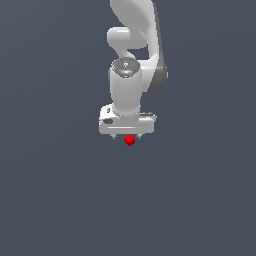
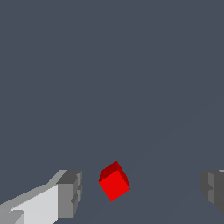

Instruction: Pick up the red cube and move it to a goal position.

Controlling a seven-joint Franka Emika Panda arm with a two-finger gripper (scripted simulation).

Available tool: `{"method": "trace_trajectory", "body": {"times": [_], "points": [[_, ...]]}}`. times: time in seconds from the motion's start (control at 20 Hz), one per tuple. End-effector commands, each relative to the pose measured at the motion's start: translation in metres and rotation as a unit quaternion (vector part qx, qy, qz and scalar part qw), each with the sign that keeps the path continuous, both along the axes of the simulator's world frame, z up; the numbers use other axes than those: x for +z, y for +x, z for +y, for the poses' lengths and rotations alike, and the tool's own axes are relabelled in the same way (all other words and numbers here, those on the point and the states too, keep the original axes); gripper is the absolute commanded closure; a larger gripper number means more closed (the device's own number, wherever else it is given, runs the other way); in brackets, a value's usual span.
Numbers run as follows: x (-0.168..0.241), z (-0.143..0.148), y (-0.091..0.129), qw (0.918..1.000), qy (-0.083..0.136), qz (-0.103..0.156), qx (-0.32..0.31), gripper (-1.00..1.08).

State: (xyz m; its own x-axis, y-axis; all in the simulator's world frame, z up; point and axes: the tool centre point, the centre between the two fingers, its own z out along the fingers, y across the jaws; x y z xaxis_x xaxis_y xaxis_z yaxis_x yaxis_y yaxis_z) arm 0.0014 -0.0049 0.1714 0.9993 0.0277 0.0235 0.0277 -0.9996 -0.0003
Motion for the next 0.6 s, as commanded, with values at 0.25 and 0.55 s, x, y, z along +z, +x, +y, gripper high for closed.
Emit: {"method": "trace_trajectory", "body": {"times": [0.25,0.55], "points": [[-0.035,0.008,-0.018,0.9977,0.0,0.003,0.068,-0.92],[-0.079,0.015,-0.042,0.988,-0.001,0.006,0.154,-0.92]]}}
